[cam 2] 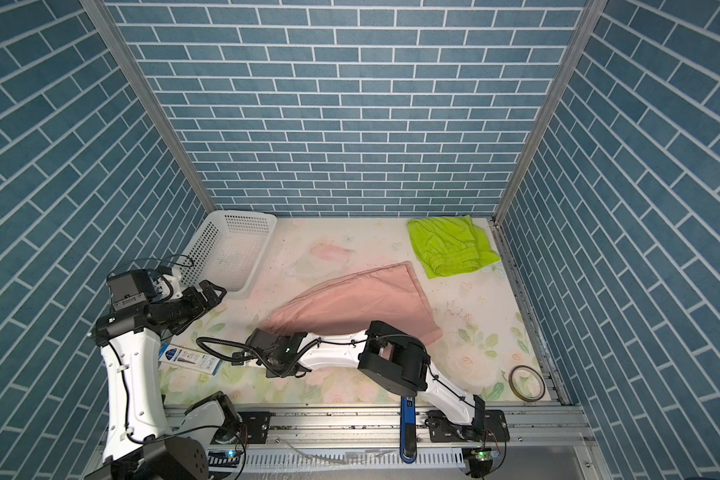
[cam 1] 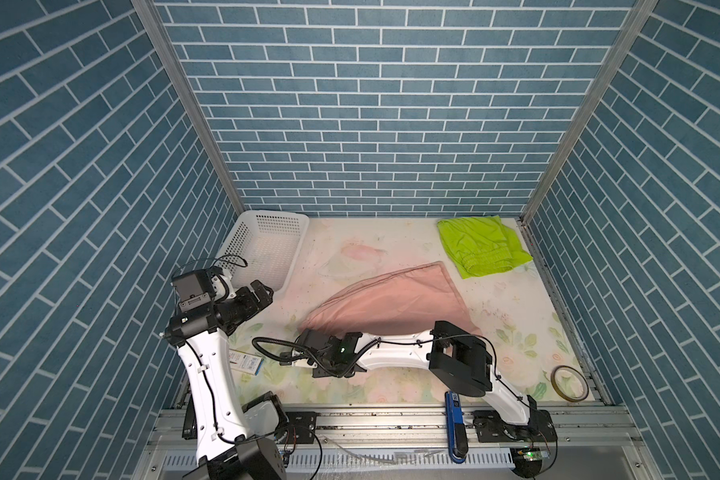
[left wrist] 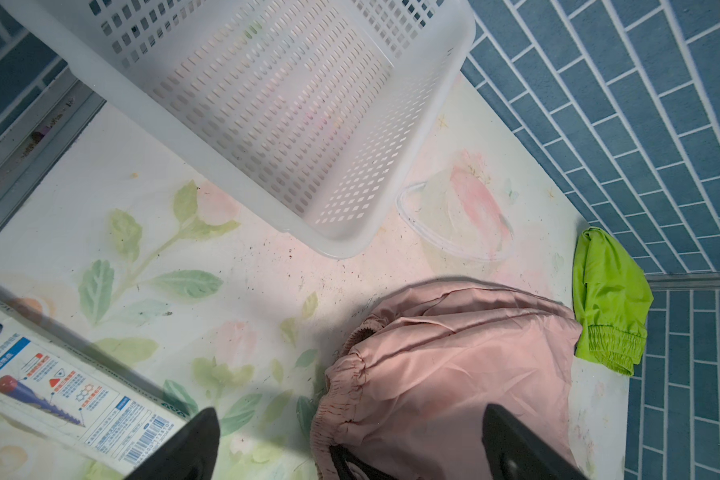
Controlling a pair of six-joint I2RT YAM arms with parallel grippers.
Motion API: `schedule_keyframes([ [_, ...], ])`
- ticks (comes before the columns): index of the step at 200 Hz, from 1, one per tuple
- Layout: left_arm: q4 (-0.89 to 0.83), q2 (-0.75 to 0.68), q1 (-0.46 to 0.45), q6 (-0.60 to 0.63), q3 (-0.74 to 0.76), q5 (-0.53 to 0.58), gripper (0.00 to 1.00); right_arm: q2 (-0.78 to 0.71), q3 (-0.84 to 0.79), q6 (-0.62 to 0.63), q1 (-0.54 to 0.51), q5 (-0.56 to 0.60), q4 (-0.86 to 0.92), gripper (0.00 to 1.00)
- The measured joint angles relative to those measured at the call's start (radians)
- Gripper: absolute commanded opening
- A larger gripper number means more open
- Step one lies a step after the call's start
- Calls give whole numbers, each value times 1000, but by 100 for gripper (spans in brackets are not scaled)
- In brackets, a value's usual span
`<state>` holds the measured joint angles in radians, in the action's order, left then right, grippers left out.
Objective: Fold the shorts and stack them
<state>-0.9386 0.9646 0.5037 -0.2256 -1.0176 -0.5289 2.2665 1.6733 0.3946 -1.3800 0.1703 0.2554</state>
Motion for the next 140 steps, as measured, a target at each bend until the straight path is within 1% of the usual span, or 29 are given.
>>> schedule_keyframes([
  [18,-21,1,0,3,0,0,100,-21,-51,-47,11,-2,-69,0],
  [36,-24,-9,0,-3,13,-13,100,-81,-169,-111,33,-16,-175,0],
  [62,-24,-37,0,-31,84,-60,100,-186,-351,-199,69,-39,-375,0],
  [90,-17,-41,-1,-77,114,-122,100,-252,-489,-264,89,-56,-605,0],
  [115,52,-76,-9,-151,207,-188,100,-276,-562,-307,92,-87,-756,0],
  [140,111,-68,-48,-226,304,-224,100,-277,-579,-328,94,-108,-835,0],
])
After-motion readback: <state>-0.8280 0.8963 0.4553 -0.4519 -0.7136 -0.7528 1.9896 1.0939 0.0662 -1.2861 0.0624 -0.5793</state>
